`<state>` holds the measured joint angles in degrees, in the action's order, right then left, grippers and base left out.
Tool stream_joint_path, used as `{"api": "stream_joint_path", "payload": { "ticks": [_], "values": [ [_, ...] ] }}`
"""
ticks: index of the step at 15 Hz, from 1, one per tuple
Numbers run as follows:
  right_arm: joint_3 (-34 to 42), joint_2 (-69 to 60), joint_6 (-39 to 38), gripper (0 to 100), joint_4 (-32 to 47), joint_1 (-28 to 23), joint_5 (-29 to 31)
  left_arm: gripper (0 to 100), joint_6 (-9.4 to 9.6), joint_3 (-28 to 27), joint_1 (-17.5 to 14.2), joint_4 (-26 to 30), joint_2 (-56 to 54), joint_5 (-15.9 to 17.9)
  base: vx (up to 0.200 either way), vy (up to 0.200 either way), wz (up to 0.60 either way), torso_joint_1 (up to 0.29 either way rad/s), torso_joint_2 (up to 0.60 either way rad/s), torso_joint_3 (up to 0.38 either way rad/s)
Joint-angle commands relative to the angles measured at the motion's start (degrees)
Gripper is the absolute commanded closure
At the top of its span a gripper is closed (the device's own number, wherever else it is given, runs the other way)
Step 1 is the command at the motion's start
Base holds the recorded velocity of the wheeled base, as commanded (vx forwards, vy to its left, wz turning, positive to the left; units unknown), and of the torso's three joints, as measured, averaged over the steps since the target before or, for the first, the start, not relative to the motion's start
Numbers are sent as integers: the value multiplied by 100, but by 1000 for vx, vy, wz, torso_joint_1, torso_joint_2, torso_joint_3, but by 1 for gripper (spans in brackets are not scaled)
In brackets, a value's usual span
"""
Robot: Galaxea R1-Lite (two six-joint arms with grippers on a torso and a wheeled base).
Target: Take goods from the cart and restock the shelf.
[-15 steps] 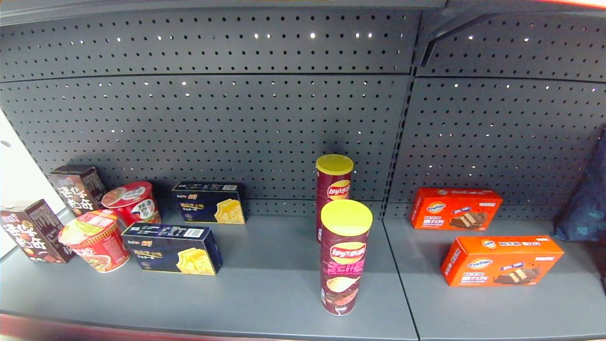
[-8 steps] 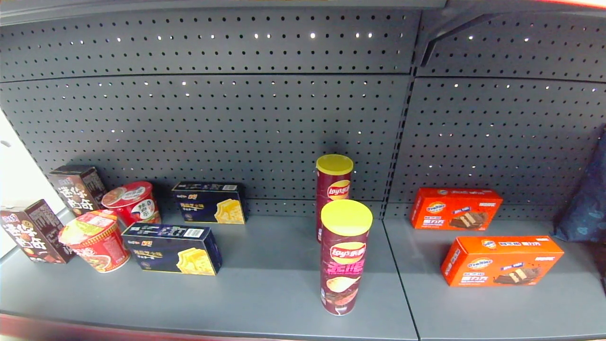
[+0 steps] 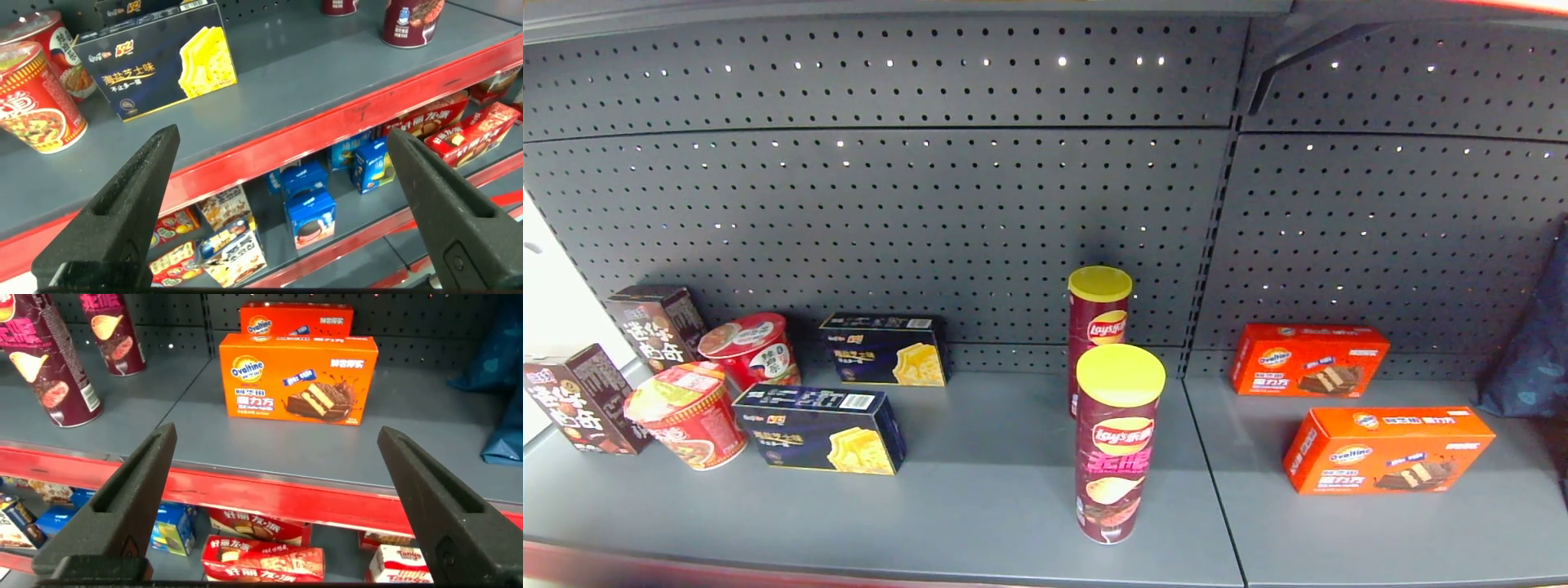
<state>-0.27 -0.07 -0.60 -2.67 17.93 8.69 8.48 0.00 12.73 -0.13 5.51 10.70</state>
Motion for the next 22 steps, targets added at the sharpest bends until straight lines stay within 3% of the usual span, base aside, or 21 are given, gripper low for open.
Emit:
{"api": "stream_joint_path", "payload": {
  "ticks": [1, 15, 18, 22],
  "values": [
    [0, 7, -2, 0, -5, 0, 1, 0, 4, 0, -7, -4, 3, 2, -200, 0, 0, 2, 2, 2],
    [9, 7, 33, 0, 302, 0, -491, 0, -22, 0, -7, 5, 3, 2, 0, 0, 0, 0, 0, 0],
    [9, 7, 33, 0, 302, 0, -500, 0, -14, 0, 11, 5, 3, 2, 0, 0, -600, -2, 4, 1],
    [9, 7, 33, 0, 302, 0, -509, 0, -22, 0, 11, 13, 11, 2, 0, 0, 0, 0, 0, 0]
  ]
}}
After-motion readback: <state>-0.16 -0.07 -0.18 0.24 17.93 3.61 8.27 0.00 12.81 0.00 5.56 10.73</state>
